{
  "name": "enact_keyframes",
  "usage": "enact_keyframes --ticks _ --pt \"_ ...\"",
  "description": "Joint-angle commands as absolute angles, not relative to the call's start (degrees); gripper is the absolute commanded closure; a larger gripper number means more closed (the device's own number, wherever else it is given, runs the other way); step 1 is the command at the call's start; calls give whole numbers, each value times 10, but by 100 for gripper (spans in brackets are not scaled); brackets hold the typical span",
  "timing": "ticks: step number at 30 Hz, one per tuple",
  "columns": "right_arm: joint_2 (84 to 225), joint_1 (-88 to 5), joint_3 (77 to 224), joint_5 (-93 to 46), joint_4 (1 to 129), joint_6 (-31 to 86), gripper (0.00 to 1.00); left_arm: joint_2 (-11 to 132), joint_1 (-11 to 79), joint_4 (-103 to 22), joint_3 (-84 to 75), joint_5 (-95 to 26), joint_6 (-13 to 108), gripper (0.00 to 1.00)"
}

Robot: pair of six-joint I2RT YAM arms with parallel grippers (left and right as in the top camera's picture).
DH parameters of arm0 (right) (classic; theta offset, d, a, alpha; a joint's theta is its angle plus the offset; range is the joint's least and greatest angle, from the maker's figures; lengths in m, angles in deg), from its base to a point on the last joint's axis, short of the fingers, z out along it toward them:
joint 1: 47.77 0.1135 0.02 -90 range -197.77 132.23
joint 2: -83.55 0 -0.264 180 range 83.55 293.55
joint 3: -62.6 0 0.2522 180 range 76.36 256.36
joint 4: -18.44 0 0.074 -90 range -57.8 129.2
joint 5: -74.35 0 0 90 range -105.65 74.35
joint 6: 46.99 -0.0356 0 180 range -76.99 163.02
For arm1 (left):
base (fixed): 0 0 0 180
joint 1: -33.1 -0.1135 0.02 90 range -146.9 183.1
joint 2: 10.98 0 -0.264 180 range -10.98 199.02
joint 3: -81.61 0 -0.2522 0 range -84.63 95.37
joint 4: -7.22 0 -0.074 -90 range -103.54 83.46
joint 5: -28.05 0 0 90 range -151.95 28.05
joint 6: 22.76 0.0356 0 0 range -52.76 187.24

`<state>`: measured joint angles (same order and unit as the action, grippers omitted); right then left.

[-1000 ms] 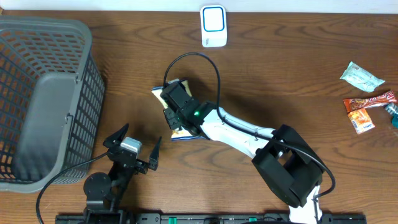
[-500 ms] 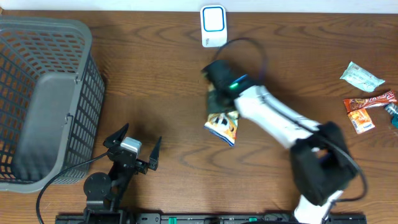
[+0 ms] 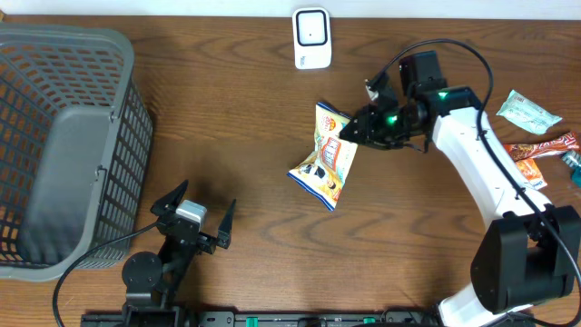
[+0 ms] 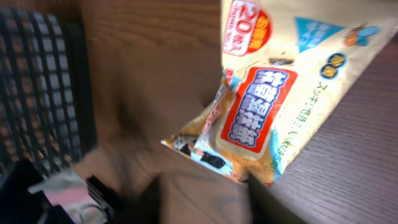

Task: Scan the item barcode
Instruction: 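Lift the yellow snack bag and raise it toward the scanner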

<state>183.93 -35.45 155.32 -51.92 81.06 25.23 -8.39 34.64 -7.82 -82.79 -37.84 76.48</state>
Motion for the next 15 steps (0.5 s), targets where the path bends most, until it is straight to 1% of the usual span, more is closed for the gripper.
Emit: enact_keyframes --ticks 1,3,4,5,9,11,13,15 --pt "1841 -316 1550 -487 797 250 32 -85 343 -88 -844 -367 764 2" --pt "1841 -292 1550 -398 780 208 23 -85 343 -88 -844 -367 764 2" --pt "1841 -277 1550 -336 775 167 16 -85 343 -88 -844 -367 764 2" --pt "1841 -263 1550 -292 774 137 14 -85 343 -88 -844 -367 764 2" --pt "1844 -198 1550 -150 762 43 14 -85 343 -88 -844 -367 764 2" --pt "1850 -162 1550 -88 745 5 17 -85 343 -88 -844 -367 764 2" --pt "1863 -129 1550 -21 728 -43 18 -85 343 -88 -844 -367 764 2" --pt "1880 -111 1550 15 717 -82 20 -85 343 -88 -844 -367 764 2"
